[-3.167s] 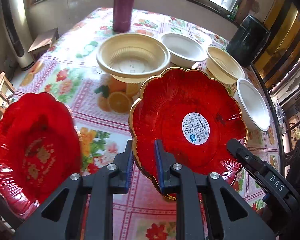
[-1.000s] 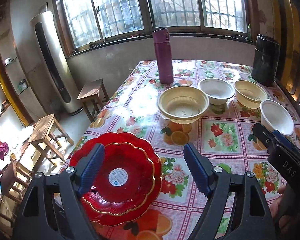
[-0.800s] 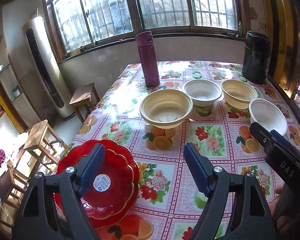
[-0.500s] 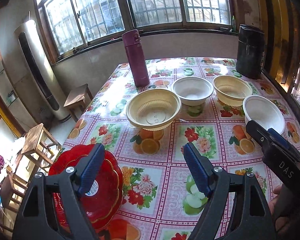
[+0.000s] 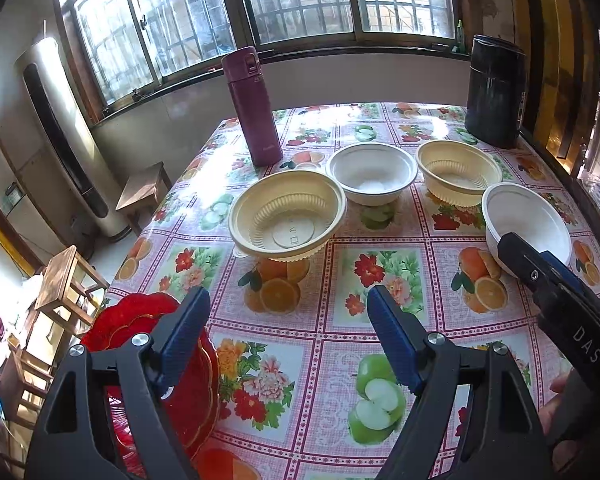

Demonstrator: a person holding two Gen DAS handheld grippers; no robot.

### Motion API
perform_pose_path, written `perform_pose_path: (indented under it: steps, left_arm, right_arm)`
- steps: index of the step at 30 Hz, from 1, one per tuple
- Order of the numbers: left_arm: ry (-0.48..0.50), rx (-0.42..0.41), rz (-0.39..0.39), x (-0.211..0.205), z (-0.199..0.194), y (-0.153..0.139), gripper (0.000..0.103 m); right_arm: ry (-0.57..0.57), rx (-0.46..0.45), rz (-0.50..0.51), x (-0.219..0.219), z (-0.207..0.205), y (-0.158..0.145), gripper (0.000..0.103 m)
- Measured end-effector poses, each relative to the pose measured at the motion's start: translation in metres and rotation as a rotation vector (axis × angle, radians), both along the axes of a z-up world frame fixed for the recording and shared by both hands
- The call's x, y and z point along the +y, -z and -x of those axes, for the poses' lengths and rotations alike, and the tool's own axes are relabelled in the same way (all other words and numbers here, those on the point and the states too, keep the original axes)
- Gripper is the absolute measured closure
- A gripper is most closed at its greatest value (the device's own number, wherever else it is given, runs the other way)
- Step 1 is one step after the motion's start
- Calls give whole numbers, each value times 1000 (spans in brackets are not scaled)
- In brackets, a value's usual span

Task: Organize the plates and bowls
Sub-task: 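Move the left gripper toward the large white paper bowl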

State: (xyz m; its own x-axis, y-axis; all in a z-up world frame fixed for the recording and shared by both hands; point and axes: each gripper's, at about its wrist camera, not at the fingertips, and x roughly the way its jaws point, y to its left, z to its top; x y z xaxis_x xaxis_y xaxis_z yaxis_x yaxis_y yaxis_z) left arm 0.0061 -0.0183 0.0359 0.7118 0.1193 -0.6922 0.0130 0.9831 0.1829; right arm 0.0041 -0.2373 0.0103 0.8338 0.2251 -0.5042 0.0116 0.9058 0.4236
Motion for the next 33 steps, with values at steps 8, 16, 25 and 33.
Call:
perform_pose_path:
  steps: [8, 16, 25, 33]
  left_arm:
    - [40, 24, -12, -27, -12, 5, 22]
    - [84, 67, 16, -64, -33, 10, 22]
    - [101, 103, 54, -110, -64, 18, 22]
    - [63, 144, 87, -137, -93, 38, 22]
  right_arm:
    - [45, -42, 2, -25, 7, -8, 20]
    - [182, -71, 17, -85, 14, -13, 20]
    - [278, -16, -31, -145, 5, 3, 20]
    - [287, 40, -14, -154, -17, 20, 20]
